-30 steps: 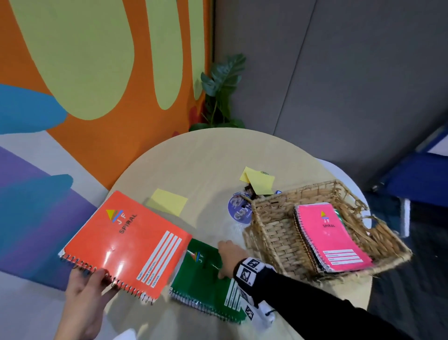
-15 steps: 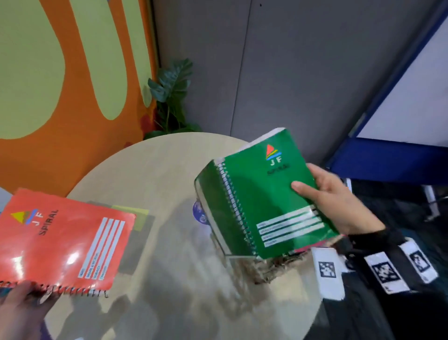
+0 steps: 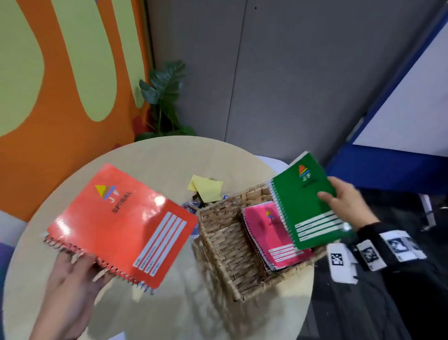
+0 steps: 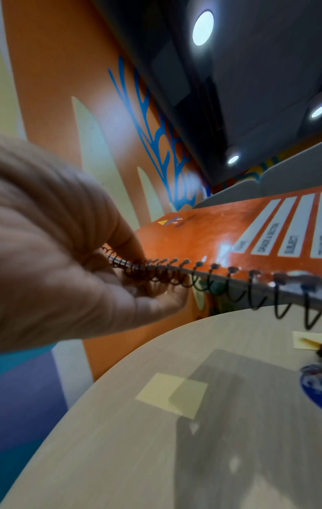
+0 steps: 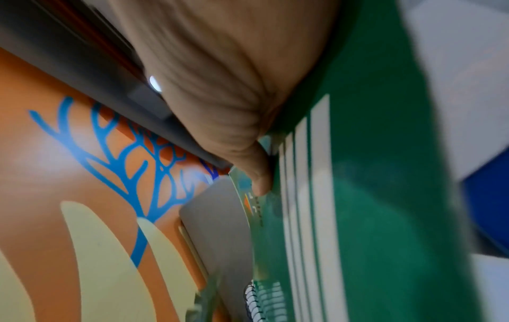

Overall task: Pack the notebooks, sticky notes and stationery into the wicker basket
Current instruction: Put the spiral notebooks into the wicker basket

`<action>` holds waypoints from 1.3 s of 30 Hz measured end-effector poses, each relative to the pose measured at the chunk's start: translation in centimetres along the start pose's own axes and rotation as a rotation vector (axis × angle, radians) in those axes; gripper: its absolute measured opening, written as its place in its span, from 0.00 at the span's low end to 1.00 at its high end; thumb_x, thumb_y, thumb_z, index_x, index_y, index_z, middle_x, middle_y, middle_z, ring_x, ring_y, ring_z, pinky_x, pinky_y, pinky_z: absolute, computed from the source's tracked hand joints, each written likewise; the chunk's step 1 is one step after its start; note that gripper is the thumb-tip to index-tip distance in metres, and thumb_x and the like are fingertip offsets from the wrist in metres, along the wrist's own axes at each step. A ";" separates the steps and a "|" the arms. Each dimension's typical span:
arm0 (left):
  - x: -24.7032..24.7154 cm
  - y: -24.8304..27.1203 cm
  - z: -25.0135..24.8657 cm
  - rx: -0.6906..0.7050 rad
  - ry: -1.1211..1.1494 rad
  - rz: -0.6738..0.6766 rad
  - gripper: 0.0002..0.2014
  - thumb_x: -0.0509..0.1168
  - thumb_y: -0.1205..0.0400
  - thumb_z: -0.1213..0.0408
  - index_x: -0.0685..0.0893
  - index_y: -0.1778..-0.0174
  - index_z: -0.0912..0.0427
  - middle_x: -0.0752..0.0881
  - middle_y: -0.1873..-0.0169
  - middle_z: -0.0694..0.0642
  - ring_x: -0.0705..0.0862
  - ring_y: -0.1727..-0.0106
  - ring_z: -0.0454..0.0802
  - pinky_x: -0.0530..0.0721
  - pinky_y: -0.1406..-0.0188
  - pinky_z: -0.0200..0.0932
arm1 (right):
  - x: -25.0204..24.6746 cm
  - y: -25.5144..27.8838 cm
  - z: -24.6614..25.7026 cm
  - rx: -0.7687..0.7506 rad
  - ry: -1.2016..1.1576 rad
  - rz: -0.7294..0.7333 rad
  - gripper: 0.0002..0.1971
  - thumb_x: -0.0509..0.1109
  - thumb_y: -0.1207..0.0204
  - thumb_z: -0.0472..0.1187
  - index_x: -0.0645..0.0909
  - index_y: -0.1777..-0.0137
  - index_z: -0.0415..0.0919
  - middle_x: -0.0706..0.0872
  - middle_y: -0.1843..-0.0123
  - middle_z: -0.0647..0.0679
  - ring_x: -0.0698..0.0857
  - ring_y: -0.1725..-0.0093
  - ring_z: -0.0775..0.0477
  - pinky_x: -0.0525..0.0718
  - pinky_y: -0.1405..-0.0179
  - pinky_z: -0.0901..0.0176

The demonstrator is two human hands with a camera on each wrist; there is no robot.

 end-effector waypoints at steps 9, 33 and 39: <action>10.1 2.8 1.6 -0.053 -0.211 0.326 0.14 0.53 0.14 0.72 0.78 0.39 0.55 0.92 0.59 0.54 0.89 0.67 0.46 0.91 0.67 0.43 | 13.4 -5.2 -7.1 0.254 -0.200 0.531 0.29 0.69 0.23 0.30 0.70 0.23 0.43 0.84 0.34 0.37 0.87 0.45 0.41 0.89 0.51 0.60; 22.6 1.4 6.5 -0.158 -0.700 0.601 0.16 0.60 0.15 0.59 0.73 0.31 0.49 0.86 0.42 0.56 0.86 0.42 0.52 0.83 0.47 0.42 | 8.6 -3.3 -3.5 0.164 -0.871 0.738 0.24 0.73 0.28 0.36 0.76 0.31 0.39 0.88 0.40 0.31 0.90 0.53 0.36 0.91 0.54 0.49; 14.3 -1.8 6.1 -0.012 -1.065 0.367 0.10 0.60 0.16 0.61 0.81 0.40 0.52 0.86 0.51 0.45 0.83 0.56 0.32 0.75 0.58 0.26 | 10.5 -4.9 -9.2 0.275 -0.270 0.540 0.09 0.67 0.22 0.30 0.80 0.43 0.39 0.92 0.59 0.41 0.91 0.63 0.40 0.89 0.61 0.50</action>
Point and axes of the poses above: each hand's wrist, its own y-axis away from the middle knuckle, its own x-axis out of the palm, z = x × y, the point moved 3 cm from there along -y, towards the middle knuckle
